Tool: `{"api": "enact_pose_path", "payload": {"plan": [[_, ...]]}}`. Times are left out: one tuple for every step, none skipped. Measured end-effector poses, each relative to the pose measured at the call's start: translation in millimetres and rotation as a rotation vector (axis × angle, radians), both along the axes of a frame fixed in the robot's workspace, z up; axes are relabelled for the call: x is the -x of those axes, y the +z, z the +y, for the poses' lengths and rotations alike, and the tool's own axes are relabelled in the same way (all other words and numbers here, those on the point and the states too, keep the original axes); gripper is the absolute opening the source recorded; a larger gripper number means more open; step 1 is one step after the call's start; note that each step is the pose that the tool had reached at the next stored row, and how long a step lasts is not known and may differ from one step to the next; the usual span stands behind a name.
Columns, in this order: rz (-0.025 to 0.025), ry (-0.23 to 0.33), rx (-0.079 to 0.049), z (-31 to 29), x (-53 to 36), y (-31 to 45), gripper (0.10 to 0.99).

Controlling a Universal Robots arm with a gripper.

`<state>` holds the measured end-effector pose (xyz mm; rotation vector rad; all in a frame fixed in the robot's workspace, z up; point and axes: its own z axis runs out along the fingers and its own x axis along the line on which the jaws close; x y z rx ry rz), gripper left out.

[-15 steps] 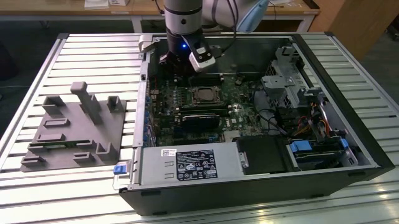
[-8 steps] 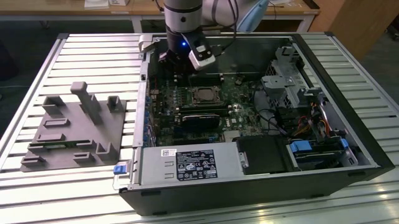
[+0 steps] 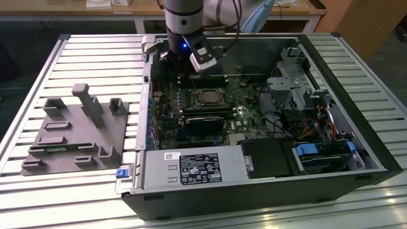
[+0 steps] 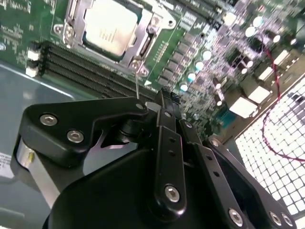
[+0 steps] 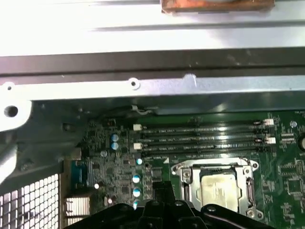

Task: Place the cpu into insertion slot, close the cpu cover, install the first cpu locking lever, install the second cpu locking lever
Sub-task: 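Install the first cpu locking lever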

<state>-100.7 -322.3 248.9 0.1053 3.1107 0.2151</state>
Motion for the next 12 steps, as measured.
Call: {"api": "enact_pose_path", "payload": {"plan": [[-0.0004,0.000,-0.007,0.0,0.6,0.0,0.106],[-0.0008,0.000,-0.015,0.0,1.2,0.0,0.106],[-0.0010,0.000,-0.025,0.0,1.6,0.0,0.106],[-0.0012,0.000,-0.036,0.0,1.8,0.0,0.106],[-0.0012,0.000,-0.048,0.0,2.0,0.0,0.106],[-0.0011,0.000,-0.060,-0.1,2.1,0.0,0.106],[-0.0014,0.000,-0.072,0.0,2.1,0.0,0.106],[-0.0013,0.000,-0.083,-0.1,2.2,0.0,0.106],[-0.0012,0.000,-0.092,-0.1,2.2,0.0,0.106],[-0.0012,0.000,-0.101,0.0,2.2,0.0,0.106],[-0.0012,0.000,-0.108,0.0,2.2,0.0,0.106],[-0.0013,0.000,-0.112,0.0,2.2,0.0,0.106]]}}
